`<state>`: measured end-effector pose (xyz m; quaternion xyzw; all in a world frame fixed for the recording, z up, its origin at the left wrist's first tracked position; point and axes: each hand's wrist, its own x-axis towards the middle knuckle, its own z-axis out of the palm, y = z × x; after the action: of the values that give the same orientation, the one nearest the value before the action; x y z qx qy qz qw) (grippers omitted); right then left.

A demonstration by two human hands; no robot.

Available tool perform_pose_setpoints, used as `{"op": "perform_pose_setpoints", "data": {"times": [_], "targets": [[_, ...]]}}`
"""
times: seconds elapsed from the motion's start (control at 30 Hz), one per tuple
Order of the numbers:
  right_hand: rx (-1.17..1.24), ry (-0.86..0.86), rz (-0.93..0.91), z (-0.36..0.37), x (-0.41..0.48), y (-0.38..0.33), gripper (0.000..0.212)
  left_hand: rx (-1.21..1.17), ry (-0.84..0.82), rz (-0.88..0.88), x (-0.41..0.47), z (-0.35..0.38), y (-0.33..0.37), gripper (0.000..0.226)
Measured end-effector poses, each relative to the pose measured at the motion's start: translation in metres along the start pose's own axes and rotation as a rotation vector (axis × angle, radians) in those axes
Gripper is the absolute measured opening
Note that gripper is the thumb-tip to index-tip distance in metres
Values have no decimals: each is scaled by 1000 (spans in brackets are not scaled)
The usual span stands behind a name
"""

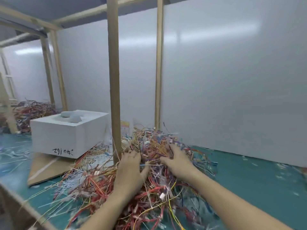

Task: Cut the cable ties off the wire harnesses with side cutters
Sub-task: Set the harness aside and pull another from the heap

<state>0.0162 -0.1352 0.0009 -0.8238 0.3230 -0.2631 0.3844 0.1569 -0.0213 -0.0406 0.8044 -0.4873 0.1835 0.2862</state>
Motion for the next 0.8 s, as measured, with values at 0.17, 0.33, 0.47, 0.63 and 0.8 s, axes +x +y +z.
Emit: {"op": "perform_pose_setpoints", "data": {"times": [0.17, 0.33, 0.47, 0.63, 0.8], "targets": [[-82, 53, -175, -47, 28, -68, 14, -268, 24, -26, 1, 2, -7, 22], [-236, 206, -377, -117, 48, -197, 8, -550, 19, -154, -1, -1, -9, 18], [4, 388, -464, -161, 49, -278, 9, -653, -65, -263, 0, 0, -11, 15], [101, 240, -376, -149, 38, -263, 7, -703, -107, -407, 16, -39, 0, 23], [346, 95, -307, -120, 35, -252, 11, -725, 58, -57, 16, -101, 66, 72]]}}
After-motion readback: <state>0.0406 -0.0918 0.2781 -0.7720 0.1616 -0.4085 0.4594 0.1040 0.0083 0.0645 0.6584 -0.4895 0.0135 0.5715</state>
